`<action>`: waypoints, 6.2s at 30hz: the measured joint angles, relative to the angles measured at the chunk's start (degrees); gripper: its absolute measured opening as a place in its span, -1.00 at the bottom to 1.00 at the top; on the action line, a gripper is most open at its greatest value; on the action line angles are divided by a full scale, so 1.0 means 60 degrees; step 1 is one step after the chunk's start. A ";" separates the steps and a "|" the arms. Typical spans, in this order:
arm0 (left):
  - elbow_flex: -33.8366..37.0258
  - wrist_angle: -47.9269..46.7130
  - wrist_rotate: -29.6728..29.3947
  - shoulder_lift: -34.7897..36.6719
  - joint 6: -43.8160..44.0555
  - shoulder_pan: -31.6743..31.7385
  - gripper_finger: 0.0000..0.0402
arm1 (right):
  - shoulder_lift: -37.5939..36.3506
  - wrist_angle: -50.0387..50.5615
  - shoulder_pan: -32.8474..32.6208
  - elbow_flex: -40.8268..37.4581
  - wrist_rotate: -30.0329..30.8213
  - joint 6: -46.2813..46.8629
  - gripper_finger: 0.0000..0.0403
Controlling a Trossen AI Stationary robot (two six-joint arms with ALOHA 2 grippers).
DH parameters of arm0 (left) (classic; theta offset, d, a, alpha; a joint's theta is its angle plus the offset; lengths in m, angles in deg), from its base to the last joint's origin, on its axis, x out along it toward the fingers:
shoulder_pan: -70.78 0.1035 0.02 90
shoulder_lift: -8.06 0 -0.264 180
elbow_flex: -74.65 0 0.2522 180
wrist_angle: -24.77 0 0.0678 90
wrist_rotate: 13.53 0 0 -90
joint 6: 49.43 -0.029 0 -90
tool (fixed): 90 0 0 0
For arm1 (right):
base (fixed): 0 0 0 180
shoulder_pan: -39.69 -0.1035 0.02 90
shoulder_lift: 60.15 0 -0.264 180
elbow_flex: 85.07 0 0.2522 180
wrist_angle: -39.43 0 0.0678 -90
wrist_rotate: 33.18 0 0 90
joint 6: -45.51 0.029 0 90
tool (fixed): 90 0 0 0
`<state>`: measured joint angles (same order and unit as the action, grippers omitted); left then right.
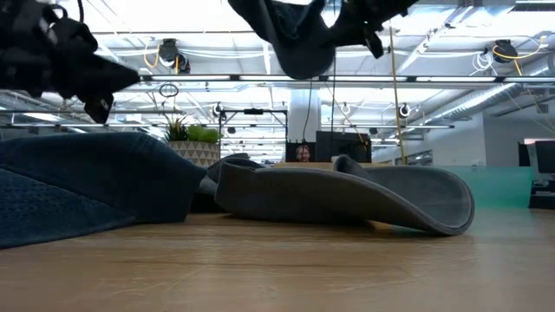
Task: Pick & Place hat
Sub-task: Put the top right blue cap in the blue bin
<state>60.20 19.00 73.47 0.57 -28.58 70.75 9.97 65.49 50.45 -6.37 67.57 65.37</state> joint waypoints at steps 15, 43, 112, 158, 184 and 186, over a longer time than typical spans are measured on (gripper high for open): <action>-0.0004 0.1472 -0.1240 0.0000 0.2862 0.0004 -0.75 | 0.0680 -0.2533 0.0001 -0.0011 0.0504 -0.0714 -1.00; -0.3802 0.0527 -0.1626 -0.2096 0.0061 0.0011 -0.03 | 0.0679 -0.4258 -0.0025 0.0286 0.0739 -0.0159 -1.00; -1.1744 0.3825 -0.2842 -1.1712 -0.7776 0.0011 0.61 | 0.0784 -0.5208 -0.0565 0.2036 0.0437 0.2325 -1.00; -1.1777 0.3937 -0.3667 -1.1015 -1.0607 0.0003 -0.95 | -0.0090 -0.3228 -0.0481 0.2040 -0.1131 0.3154 -0.03; -1.1785 0.3229 -0.4519 -1.0797 -1.5232 0.0015 -0.95 | -0.2099 0.0154 0.0026 0.2036 -0.2382 0.7722 0.00; -1.1786 0.3126 -0.4522 -1.0794 -1.5465 -0.0012 -0.95 | -0.2235 0.0217 0.0109 0.2036 -0.2744 0.7965 0.00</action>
<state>-10.51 37.76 46.33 -64.19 -121.37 70.68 -3.44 66.79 51.10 5.85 51.10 113.16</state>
